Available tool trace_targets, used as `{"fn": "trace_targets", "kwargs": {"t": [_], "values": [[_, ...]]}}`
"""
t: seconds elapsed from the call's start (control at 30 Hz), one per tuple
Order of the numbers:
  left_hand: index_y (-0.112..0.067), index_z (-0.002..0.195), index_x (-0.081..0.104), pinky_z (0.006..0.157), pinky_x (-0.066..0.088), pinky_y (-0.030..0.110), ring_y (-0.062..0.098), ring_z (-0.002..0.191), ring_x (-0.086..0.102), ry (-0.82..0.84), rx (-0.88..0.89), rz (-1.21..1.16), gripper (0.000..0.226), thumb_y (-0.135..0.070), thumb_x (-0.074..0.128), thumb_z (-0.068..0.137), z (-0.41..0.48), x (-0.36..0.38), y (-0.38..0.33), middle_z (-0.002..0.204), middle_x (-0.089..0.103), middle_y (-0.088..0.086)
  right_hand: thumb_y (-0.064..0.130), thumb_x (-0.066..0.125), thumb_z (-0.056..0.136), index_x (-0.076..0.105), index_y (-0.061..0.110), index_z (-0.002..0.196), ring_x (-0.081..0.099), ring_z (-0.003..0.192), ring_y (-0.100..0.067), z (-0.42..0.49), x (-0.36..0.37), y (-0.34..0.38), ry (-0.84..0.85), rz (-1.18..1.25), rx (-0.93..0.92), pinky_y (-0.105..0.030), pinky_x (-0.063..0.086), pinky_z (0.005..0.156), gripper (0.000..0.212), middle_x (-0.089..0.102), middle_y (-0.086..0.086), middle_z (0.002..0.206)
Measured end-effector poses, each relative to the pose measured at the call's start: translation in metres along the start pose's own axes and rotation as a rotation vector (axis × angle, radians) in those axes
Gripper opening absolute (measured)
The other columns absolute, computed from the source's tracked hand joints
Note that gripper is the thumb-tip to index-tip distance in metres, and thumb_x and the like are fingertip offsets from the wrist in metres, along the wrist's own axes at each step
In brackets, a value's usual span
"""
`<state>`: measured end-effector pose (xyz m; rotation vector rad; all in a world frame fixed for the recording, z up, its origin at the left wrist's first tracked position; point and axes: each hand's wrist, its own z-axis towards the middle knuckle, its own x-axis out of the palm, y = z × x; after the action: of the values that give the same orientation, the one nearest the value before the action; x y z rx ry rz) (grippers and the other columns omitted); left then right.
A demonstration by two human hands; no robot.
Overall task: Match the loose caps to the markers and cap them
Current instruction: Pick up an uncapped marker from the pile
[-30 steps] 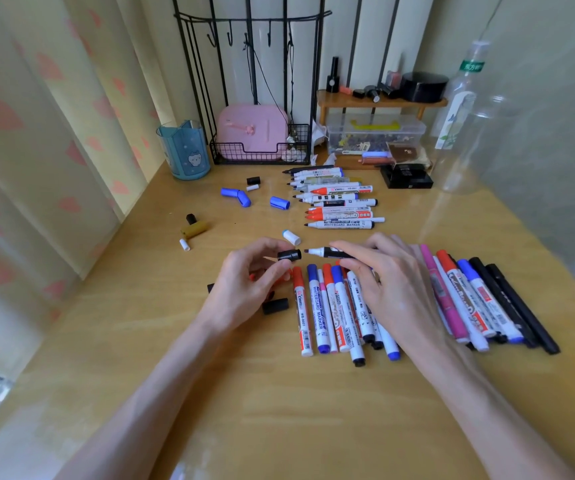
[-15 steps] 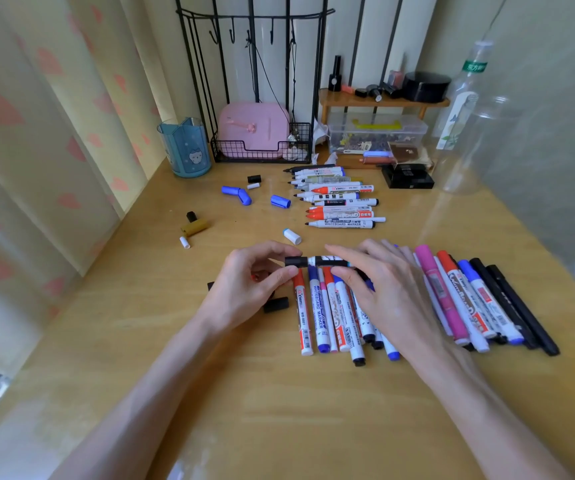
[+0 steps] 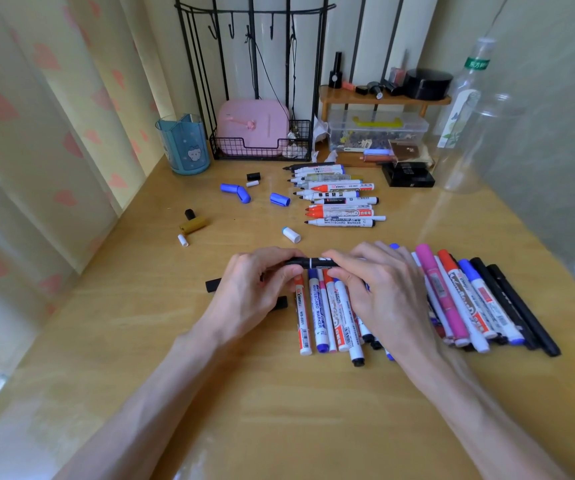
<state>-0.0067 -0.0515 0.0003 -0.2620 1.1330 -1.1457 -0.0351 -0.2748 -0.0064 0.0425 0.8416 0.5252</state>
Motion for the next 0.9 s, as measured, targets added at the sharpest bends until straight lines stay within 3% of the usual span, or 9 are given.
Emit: {"fn": "trace_targets", "kwargs": {"t": [0.2,0.4,0.5,0.57,0.7,0.8,0.9], "values": [[-0.007,0.105,0.075,0.071,0.045,0.005,-0.002,0.074,0.066,-0.014,0.009,-0.024,0.012,-0.009,0.064,0.102,-0.001,0.001,-0.004,0.076,0.065,-0.03,0.012,0.082,0.086,0.08,0.023,0.109,0.055,0.075,-0.018,0.001,-0.001,0.004,-0.031,-0.027,-0.021,-0.033,0.024,0.072,0.025,0.066,0.007,0.083],[-0.013,0.105,0.076,0.069,0.042,0.008,0.003,0.071,0.064,-0.018,-0.01,0.009,0.012,-0.015,0.065,0.102,0.0,0.001,-0.002,0.076,0.063,-0.031,0.011,0.079,0.087,0.08,0.022,0.111,0.055,0.077,-0.017,0.001,0.001,0.008,-0.024,-0.014,0.002,-0.033,0.025,0.071,0.027,0.067,0.007,0.084],[-0.015,0.112,0.074,0.07,0.052,0.021,0.008,0.078,0.067,0.015,-0.029,0.002,0.016,-0.023,0.063,0.103,0.002,0.002,-0.001,0.081,0.066,-0.027,0.016,0.079,0.09,0.079,0.025,0.113,0.057,0.08,-0.015,0.004,-0.003,0.006,0.019,0.01,0.017,-0.037,0.034,0.072,0.025,0.068,0.009,0.086],[-0.017,0.116,0.071,0.073,0.056,0.03,0.011,0.083,0.069,0.023,-0.057,-0.005,0.018,-0.027,0.061,0.104,0.004,0.003,0.0,0.087,0.068,-0.024,0.026,0.076,0.093,0.078,0.028,0.114,0.06,0.085,-0.014,0.009,-0.008,0.005,0.057,0.007,0.023,-0.042,0.038,0.081,0.021,0.069,0.011,0.091],[-0.027,0.134,0.063,0.079,0.056,0.032,0.008,0.1,0.068,0.041,-0.065,0.016,0.029,-0.029,0.062,0.105,0.008,0.01,0.002,0.113,0.069,-0.018,0.034,0.077,0.091,0.079,0.026,0.113,0.054,0.093,-0.017,0.015,-0.018,0.003,0.079,-0.067,0.032,-0.041,0.039,0.082,0.024,0.06,0.006,0.099],[-0.03,0.154,0.043,0.084,0.055,0.02,0.007,0.112,0.064,0.066,-0.046,0.019,0.057,-0.03,0.065,0.102,0.009,0.017,0.001,0.133,0.059,-0.011,0.032,0.075,0.09,0.077,0.021,0.118,0.053,0.09,-0.018,0.018,-0.03,-0.007,0.07,-0.081,0.183,-0.037,0.04,0.08,0.03,0.058,0.006,0.095],[-0.029,0.151,0.047,0.086,0.055,0.024,0.008,0.113,0.063,0.058,-0.011,0.034,0.054,-0.031,0.066,0.101,0.009,0.023,-0.002,0.13,0.059,-0.012,0.032,0.073,0.095,0.075,0.022,0.123,0.056,0.078,-0.019,0.019,-0.043,-0.02,0.073,-0.054,0.383,-0.038,0.049,0.075,0.03,0.061,0.006,0.088]]}}
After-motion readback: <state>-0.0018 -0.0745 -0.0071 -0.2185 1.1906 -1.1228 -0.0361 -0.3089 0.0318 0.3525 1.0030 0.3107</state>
